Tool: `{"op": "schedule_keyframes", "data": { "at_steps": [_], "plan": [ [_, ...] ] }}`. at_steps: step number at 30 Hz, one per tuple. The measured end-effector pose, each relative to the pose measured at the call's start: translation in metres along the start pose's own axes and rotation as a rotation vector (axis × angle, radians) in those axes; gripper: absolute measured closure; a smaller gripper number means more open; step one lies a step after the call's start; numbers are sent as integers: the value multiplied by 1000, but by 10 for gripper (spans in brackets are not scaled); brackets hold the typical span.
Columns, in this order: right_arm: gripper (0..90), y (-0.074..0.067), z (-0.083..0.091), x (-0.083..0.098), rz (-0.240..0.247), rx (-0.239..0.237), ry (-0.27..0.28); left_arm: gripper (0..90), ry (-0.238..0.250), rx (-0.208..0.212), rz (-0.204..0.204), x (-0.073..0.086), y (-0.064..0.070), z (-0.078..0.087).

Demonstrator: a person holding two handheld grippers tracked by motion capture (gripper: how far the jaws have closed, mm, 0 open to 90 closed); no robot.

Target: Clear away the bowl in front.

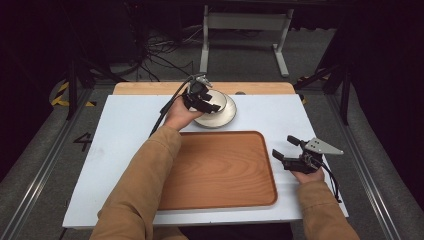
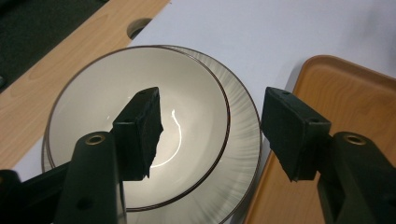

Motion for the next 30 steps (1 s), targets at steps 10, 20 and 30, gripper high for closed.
{"op": "schedule_keyframes", "data": {
  "at_steps": [10,20,30],
  "plan": [
    [116,0,0,0,-1,-1,-3,445,-70,19,-8,8,2,-13],
    [118,0,0,0,2,-4,-3,537,-119,9,-49,12,7,-24],
    [118,0,0,0,2,-6,-1,675,-228,-36,-115,16,14,-36]
  ]
}}
Point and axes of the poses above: each handheld gripper's, and its own axes: z roughly backward along the jaws, x roughly out of its underside, y roughly to its right, the point moved 2 cm from there along -z, roughly forward along the jaws, and after that the axes turned 15 degrees about y, right-handed, at the moved point
